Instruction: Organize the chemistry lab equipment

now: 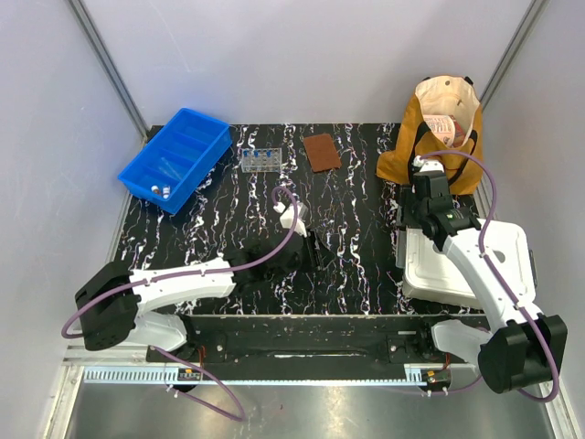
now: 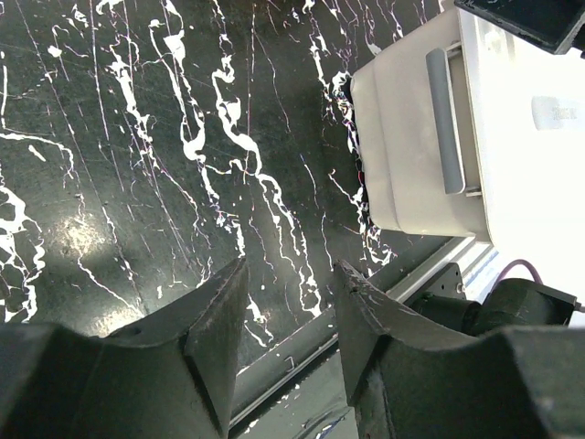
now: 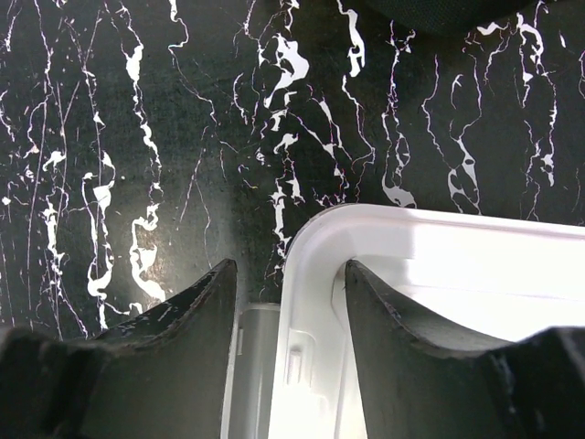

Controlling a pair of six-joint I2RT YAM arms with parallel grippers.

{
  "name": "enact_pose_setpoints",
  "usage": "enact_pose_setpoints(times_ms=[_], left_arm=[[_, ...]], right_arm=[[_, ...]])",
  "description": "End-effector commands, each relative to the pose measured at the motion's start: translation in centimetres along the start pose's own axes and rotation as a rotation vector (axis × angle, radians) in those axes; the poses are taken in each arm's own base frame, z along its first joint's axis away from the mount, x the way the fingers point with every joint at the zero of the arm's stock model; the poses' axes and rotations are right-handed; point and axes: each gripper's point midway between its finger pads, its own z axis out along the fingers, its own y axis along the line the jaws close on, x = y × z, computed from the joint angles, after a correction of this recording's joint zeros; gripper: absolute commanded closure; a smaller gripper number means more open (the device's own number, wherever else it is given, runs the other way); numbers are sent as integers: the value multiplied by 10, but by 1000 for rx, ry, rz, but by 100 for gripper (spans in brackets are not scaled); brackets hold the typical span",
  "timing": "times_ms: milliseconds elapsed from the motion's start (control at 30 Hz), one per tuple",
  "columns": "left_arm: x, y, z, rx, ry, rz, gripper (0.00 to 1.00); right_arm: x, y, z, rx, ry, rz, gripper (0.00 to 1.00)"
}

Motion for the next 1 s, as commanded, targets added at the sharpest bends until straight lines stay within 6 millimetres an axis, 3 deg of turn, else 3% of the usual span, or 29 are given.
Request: enact_pose_setpoints(times_ms=[0, 100, 233, 400, 567, 667, 967], left_arm=[[-21, -27, 1, 74, -50, -4, 54], [-25, -35, 2, 91, -51, 13, 52], [-38, -53, 7, 131, -61, 28, 43], [-45, -91, 22, 248, -49, 73, 32], [-36, -122, 53, 329, 22, 110, 22], [-28, -135, 74, 376, 54, 119, 18], [3, -147, 107, 433, 99, 145, 15]], right_arm=[[0, 10, -4, -54, 3, 37, 42], [-24, 9, -24, -42, -44, 101, 34], [-53, -4, -52, 29, -101, 208, 35], [-40, -32, -60, 169, -72, 312, 45], [-32, -65, -65, 244, -65, 392, 58], [-30, -84, -66, 275, -72, 444, 60], [-3, -91, -46, 229, -31, 537, 62]])
